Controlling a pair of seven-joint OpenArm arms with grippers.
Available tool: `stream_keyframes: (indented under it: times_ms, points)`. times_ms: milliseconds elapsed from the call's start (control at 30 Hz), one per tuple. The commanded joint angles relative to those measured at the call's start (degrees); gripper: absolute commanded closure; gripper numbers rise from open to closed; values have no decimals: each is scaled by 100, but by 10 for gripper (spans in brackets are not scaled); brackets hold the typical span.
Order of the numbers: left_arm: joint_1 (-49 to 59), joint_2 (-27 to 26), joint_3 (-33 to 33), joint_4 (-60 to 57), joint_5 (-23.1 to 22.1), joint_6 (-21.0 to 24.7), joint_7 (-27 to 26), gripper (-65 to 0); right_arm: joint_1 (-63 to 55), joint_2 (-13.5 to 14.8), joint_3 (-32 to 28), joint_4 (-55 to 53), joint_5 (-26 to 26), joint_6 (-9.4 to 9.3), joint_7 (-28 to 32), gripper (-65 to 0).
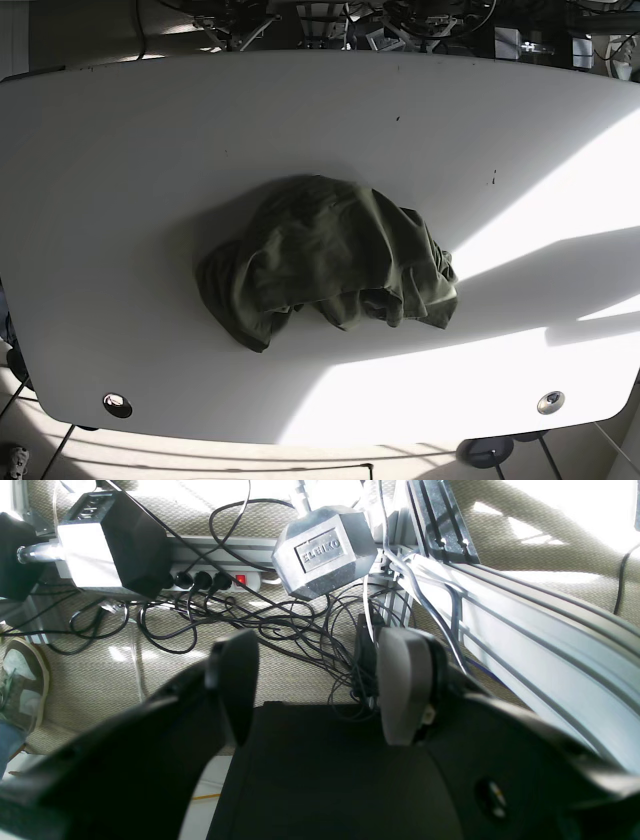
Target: Fold the T-shirt properly
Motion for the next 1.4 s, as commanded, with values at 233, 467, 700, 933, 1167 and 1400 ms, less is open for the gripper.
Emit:
stream_keyframes:
  times_ms: [233, 467, 700, 933, 1167, 1400]
  points:
    - [116, -100, 18, -1, -32, 7, 89, -358, -102, 17, -26, -164, -10, -56, -26, -165]
    - [125, -91, 18, -1, -32, 16, 107, -358, -102, 17, -26, -173, -10, -65, -17, -165]
    - [151, -109, 0, -9, -41, 16, 116, -358, -102, 17, -26, -173, -10, -82, -17, -165]
    - [116, -188, 0, -440, -50, 16, 89, -358, -102, 17, -26, -173, -10, -82, -17, -165]
    - [116, -188, 0, -396, -58, 24, -183, -358, -110, 17, -26, -260, -10, -82, -9, -165]
    - [160, -188, -9, -379, -58, 24, -201, -358, -216, 17, -26, -313, -10, -82, 9, -165]
